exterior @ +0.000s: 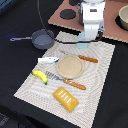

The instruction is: Interact with the objects in diverse but meaningful ways.

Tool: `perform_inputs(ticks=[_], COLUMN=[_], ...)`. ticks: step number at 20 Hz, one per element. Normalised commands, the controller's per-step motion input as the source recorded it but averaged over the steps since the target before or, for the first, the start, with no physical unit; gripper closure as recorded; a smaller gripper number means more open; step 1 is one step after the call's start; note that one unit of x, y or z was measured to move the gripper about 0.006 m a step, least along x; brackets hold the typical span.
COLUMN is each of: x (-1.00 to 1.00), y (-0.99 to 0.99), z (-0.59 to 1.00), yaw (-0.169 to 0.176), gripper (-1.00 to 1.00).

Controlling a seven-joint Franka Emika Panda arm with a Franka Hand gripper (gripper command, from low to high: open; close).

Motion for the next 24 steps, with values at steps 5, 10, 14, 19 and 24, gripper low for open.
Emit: perform_inputs(ticks=[5, 10, 14, 19, 24], x=[0.00, 0.01, 0.03, 0.11, 0.11], y=[0.31, 0.27, 0.24, 0.18, 0.18], z=[-0.22, -0.20, -0.16, -0.08, -0.03], yaw=[-0.008, -0.011, -0.010, -0.012, -0.005], gripper=[-1.00, -1.00, -1.00, 1.00, 1.00])
